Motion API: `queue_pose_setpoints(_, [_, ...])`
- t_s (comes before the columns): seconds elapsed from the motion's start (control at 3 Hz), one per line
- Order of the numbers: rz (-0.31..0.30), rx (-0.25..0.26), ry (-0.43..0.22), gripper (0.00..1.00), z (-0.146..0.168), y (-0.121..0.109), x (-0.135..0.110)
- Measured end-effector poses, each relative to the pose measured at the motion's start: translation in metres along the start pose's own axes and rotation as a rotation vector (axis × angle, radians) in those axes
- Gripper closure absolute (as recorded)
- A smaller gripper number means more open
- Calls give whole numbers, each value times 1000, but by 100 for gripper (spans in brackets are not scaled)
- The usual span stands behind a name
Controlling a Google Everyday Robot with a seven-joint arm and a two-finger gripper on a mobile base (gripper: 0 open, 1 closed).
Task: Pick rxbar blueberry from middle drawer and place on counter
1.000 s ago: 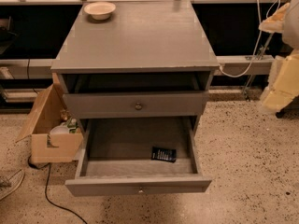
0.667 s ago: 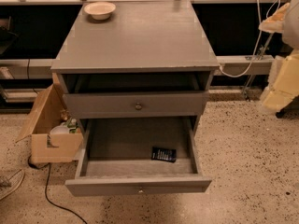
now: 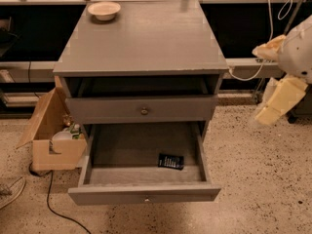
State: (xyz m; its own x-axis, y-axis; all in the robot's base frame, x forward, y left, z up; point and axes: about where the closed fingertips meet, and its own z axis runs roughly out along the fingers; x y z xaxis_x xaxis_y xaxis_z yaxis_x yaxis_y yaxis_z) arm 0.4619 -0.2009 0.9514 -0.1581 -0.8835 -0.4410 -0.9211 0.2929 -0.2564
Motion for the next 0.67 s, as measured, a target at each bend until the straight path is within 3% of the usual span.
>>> queue_pose_setpoints(0.33, [17,-27,-79,0,46,-5,0])
queue_pose_setpoints(0.67, [17,-27,-79,0,46,-5,0])
